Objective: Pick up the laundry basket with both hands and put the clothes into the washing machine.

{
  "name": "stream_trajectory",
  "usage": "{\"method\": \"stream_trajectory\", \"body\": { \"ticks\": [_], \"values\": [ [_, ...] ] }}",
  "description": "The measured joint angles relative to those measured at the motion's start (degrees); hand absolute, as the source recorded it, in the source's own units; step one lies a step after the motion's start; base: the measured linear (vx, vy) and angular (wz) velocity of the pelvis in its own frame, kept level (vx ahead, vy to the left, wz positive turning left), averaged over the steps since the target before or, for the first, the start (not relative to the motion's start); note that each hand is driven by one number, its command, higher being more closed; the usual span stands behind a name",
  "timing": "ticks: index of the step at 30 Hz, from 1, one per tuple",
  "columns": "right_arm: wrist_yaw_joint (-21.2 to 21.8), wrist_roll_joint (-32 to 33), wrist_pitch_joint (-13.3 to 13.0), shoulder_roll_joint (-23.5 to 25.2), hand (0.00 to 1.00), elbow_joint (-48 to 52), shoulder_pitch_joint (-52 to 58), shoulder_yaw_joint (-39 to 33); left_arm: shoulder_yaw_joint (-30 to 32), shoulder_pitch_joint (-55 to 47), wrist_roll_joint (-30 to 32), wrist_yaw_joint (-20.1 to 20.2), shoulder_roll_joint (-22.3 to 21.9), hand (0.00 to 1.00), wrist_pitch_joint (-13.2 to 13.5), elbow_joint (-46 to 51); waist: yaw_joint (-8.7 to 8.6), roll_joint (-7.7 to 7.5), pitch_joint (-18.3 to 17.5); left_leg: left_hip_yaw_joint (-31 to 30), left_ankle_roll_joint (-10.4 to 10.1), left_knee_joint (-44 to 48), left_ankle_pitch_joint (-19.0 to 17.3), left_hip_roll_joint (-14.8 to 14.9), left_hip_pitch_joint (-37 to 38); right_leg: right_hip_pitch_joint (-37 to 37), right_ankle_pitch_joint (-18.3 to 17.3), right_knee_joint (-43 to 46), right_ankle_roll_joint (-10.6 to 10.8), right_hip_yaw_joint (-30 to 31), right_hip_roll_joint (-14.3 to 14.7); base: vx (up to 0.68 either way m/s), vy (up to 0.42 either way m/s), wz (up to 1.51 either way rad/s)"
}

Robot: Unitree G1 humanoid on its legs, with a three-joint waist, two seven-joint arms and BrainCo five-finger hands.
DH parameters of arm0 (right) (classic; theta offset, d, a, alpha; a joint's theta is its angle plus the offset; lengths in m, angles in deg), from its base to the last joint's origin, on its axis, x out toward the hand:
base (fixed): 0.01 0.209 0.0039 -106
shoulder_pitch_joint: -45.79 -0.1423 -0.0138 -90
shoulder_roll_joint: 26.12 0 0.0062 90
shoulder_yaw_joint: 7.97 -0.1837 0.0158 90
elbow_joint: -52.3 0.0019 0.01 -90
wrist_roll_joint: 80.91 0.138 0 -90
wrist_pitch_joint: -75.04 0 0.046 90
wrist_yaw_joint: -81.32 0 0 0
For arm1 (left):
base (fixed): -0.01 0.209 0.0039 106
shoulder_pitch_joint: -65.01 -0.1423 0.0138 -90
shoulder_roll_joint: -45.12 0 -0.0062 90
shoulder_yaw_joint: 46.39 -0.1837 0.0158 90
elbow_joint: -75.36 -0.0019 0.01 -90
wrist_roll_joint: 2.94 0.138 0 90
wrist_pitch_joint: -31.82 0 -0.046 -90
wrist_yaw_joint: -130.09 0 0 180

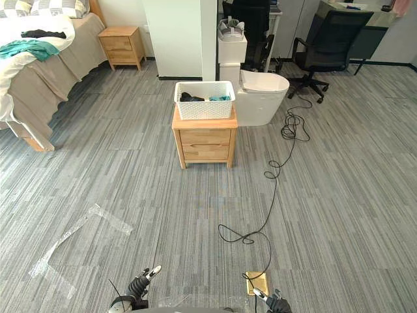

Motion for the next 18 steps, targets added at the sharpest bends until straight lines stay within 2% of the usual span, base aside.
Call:
{"method": "stream_trajectory", "body": {
  "ticks": [7,18],
  "values": [
    [1.4,-2.4,0.5,-0.9,0.00,-2.0,-1.0,0.7,0.2,0.4,-2.9,0.9,0.4,0.00,-0.5,-1.5,0.01,-0.46,0.4,-0.2,0.1,-0.3,0.3,-0.1,0.1,0.1,0.0,-0.1,0.0,-0.5,-0.1,-0.04,-0.008,0.02],
    [1.5,-3.5,0.5,-1.3,0.00,-2.5,-0.8,3.6,0.2,0.8,-3.5,1.0,0.4,0.00,-0.6,-2.3,-0.04,-0.83,0.7,-0.7,0.1,-0.5,0.3,-0.9,0.1,0.2,-0.1,-0.3,0.1,-1.0,-0.9,-0.02,0.006,0.02]
  ]
}}
